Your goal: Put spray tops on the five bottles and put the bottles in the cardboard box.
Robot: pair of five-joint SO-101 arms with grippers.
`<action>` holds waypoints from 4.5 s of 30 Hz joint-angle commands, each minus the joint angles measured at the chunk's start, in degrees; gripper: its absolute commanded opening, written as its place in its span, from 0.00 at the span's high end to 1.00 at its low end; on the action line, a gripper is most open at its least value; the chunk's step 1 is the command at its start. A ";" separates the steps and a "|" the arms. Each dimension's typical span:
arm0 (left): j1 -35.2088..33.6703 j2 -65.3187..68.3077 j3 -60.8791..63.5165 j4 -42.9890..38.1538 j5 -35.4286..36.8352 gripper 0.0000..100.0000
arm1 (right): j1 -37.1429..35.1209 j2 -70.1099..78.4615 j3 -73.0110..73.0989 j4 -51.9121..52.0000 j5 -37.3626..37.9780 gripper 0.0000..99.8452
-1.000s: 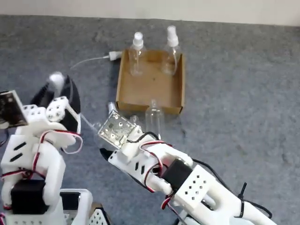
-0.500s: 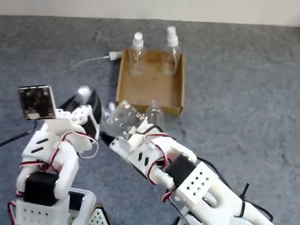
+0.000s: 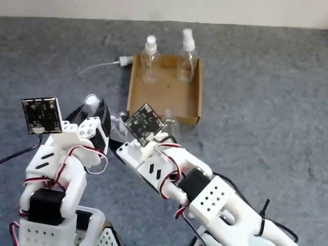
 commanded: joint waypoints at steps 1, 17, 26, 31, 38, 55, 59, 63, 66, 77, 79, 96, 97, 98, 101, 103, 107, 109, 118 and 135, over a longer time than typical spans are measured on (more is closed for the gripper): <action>0.75 0.48 1.36 0.62 -0.53 0.97 | 4.97 -2.24 -2.42 -3.65 -1.67 1.00; -5.49 0.48 0.84 0.88 -1.05 0.83 | 10.24 -2.24 -2.59 -3.47 -1.67 1.00; 1.01 0.22 4.35 -0.26 -11.43 0.83 | 10.42 -3.30 -13.58 -2.24 -1.32 1.00; 8.31 -6.64 4.79 1.93 -15.47 0.74 | 10.51 1.45 -11.56 -2.24 -1.58 1.00; 6.37 -14.11 10.77 -0.79 -15.47 0.72 | 5.76 6.02 -11.65 -1.98 -1.67 1.00; 1.27 -14.11 16.22 -9.41 -15.65 0.72 | 4.35 -6.11 -18.42 16.31 -1.41 1.00; 1.27 -14.11 16.31 -9.41 -15.65 0.72 | 7.43 -6.20 -18.51 16.22 -1.41 1.00; 1.10 -14.64 16.40 -9.32 -15.65 0.74 | 12.53 -4.09 -18.51 11.65 -1.32 1.00; -1.89 -14.81 17.45 -9.49 -15.74 0.82 | 16.48 1.98 -18.59 4.88 -1.32 1.00; -27.91 -14.73 30.81 -13.80 -21.63 0.92 | 20.70 29.32 -24.22 -15.87 -1.23 1.00; -28.09 -14.73 33.45 -14.59 -21.54 0.92 | 20.62 32.66 -24.31 -19.30 -1.14 1.00; -27.74 -14.73 37.14 -16.18 -21.71 0.92 | 20.88 55.52 -17.63 -51.56 4.04 1.00; -27.74 -14.73 37.14 -16.18 -21.71 0.92 | 20.79 56.13 -17.63 -52.18 5.36 1.00; -27.74 -14.73 37.14 -16.18 -21.71 0.92 | 20.62 56.57 -17.63 -52.53 6.68 1.00; -27.74 -14.73 37.14 -16.09 -21.71 0.92 | 20.62 58.33 -17.63 -52.70 7.91 1.00; -27.82 -14.73 37.14 -16.00 -21.71 0.92 | 20.62 59.56 -17.63 -52.70 7.91 1.00; -28.00 -14.73 37.14 -15.91 -21.71 0.92 | 20.62 61.85 -17.71 -52.70 7.91 1.00; -28.00 -14.73 37.23 -15.91 -21.71 0.92 | 20.62 62.55 -17.89 -52.70 7.91 1.00; -28.00 -14.73 37.23 -15.91 -21.71 0.92 | 20.62 64.13 -19.65 -52.70 7.91 1.00; -28.00 -14.73 37.93 -16.26 -21.80 0.92 | 19.21 63.78 -19.74 -52.26 8.26 0.85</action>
